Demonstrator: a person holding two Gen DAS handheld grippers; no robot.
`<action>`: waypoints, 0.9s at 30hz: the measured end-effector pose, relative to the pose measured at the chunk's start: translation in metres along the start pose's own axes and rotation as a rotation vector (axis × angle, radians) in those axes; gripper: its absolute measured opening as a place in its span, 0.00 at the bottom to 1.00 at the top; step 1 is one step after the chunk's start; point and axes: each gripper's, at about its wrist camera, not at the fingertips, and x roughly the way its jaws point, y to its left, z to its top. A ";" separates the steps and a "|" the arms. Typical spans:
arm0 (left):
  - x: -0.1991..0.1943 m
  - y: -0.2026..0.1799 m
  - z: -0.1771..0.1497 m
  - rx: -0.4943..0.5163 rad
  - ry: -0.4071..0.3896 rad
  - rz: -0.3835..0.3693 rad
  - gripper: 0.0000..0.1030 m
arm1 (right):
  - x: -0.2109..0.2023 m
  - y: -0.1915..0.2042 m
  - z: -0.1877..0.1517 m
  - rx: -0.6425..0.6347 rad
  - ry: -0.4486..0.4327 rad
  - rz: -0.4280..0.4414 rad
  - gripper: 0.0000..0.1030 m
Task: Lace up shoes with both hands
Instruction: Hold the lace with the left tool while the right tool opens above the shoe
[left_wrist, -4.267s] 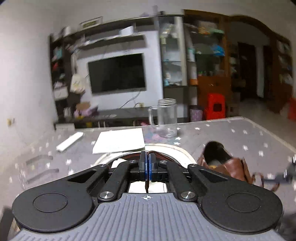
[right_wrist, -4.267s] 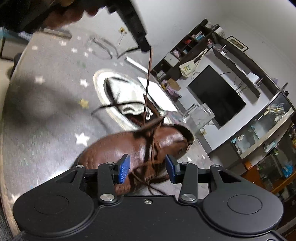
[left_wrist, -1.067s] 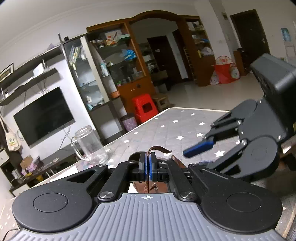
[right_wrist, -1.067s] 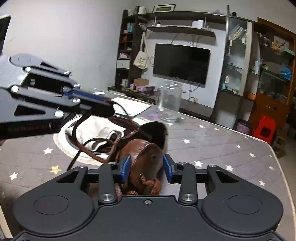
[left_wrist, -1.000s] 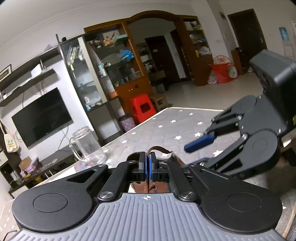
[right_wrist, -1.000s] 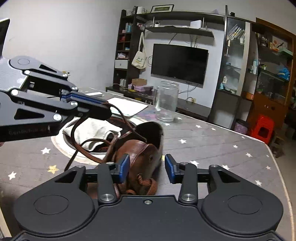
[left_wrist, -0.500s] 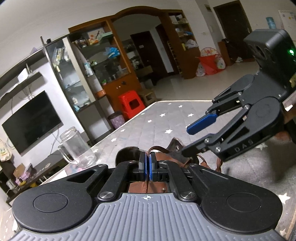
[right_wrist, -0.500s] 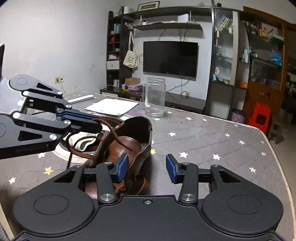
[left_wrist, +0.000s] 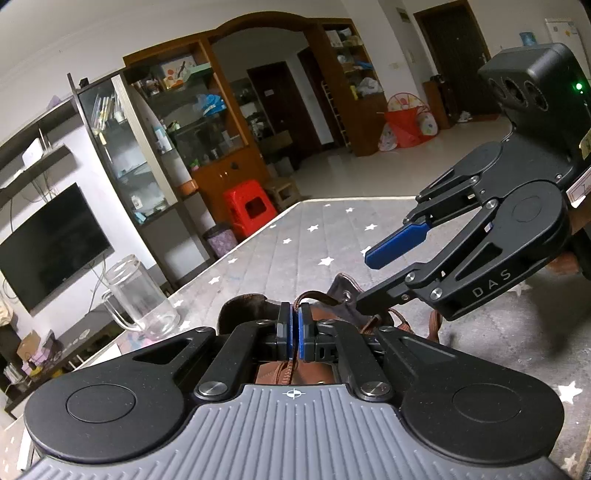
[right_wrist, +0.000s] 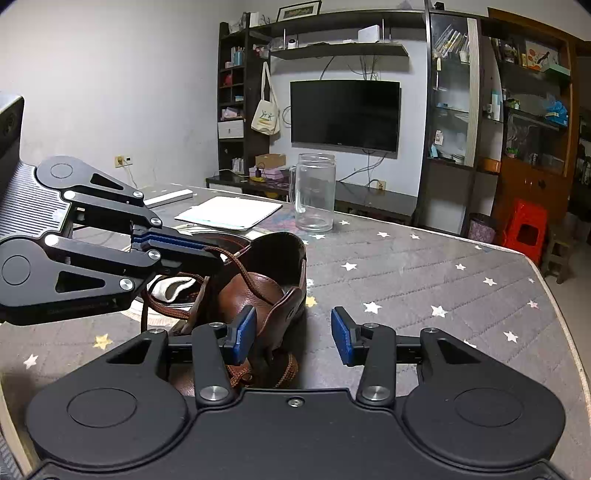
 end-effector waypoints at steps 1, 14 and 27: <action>0.002 -0.007 -0.001 0.001 0.000 0.003 0.03 | 0.000 0.000 0.000 0.000 0.000 0.000 0.45; 0.010 -0.013 -0.006 -0.012 -0.008 -0.003 0.03 | -0.001 -0.001 -0.002 -0.006 -0.003 0.005 0.45; 0.011 -0.012 -0.005 -0.032 -0.025 -0.027 0.04 | -0.003 -0.003 -0.002 -0.003 -0.002 0.012 0.46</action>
